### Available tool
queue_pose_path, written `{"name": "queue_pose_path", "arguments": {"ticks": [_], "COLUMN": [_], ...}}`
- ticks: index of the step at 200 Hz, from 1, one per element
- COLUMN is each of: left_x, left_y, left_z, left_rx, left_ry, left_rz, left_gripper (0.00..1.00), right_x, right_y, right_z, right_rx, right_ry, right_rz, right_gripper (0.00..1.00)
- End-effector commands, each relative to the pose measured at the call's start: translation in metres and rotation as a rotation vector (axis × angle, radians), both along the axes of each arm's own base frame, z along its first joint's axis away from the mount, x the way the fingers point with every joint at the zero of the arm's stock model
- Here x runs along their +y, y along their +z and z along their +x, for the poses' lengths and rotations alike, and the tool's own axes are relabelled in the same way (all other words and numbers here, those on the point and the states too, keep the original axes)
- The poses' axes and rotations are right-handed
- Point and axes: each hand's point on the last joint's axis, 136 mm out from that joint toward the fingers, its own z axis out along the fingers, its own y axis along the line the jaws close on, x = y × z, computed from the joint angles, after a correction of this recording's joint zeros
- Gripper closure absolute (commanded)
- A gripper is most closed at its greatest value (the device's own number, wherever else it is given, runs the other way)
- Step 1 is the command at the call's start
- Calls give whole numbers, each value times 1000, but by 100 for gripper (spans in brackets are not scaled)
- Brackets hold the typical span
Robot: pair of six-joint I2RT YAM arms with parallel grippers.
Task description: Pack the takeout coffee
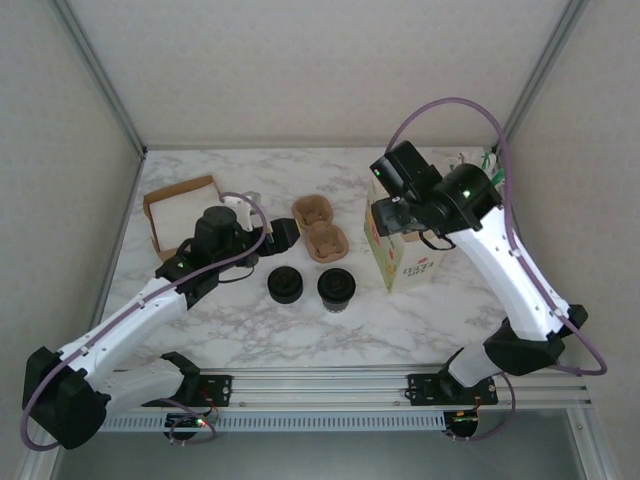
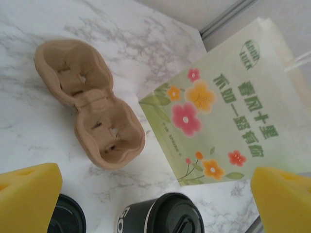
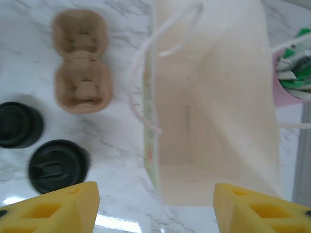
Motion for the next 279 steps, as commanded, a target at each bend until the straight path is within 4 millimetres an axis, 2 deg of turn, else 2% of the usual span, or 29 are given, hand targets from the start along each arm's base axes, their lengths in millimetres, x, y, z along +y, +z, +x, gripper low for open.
{"name": "queue_pose_path", "arguments": {"ticks": [1,32,58,81,100,110,131,150,164,186,219,279], "left_x": [15,27,39,52,64,68,72,73,74,69,59,43], "left_y": [28,49,68,77,75,68,48,25,6,-15,-46,-76], "left_z": [13,37,62,86,103,114,136,153,166,182,201,206], "left_rx": [-70,-89,-104,-103,-97,-76,-34,15,53,94,156,209], "left_ry": [53,67,79,91,107,112,110,103,103,76,26,-31], "left_rz": [19,-27,-65,-110,-139,-143,-158,-152,-138,-143,-176,-216], "left_gripper": [0,0,3,11,20,32,48,56,58,59,54,40], "right_x": [32,69,100,126,141,148,161,167,168,169,164,163], "right_y": [12,13,1,-16,-29,-38,-63,-86,-102,-122,-153,-209], "right_z": [-7,-11,-7,-2,5,10,24,39,53,73,103,140], "right_rx": [-8,15,54,94,120,130,162,194,213,241,267,333], "right_ry": [108,193,234,255,253,244,226,195,165,131,73,39], "right_rz": [82,114,110,94,80,67,36,12,0,0,-20,-15], "right_gripper": [36,35,35,35,35,34,34,34,34,35,36,44]}}
